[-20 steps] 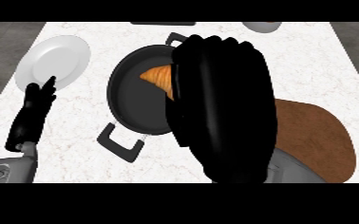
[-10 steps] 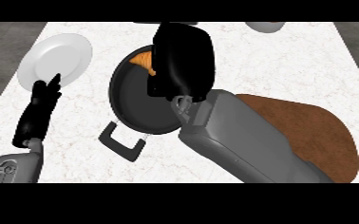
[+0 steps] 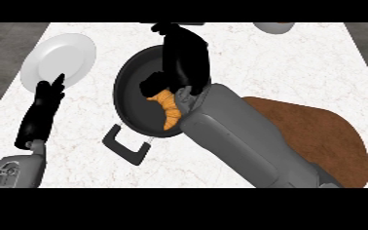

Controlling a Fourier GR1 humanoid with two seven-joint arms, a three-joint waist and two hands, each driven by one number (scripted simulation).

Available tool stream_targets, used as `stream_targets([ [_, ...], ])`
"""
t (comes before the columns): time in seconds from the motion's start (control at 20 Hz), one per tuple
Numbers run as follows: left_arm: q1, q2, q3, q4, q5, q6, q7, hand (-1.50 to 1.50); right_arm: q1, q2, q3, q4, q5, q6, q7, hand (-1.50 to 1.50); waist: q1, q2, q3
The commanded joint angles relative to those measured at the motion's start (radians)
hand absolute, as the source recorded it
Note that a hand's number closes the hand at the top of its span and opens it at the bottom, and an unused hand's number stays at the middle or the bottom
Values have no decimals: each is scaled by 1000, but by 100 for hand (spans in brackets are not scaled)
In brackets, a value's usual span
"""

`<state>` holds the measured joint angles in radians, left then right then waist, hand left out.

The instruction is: Pick the croissant from the cutting board and place it in the pot

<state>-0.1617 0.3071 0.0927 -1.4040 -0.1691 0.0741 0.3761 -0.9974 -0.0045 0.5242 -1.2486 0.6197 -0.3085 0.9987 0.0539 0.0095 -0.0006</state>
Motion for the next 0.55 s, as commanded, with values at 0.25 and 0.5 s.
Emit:
stream_targets([
  [0.25,34,3,25,12,-5,15,-9,0,12,4,-89,-16,26,-442,-46,-150,-34,-8,1],
  [0.5,61,4,39,-51,7,14,7,0,140,-15,-164,-107,92,-481,-90,-150,-55,-13,1],
])
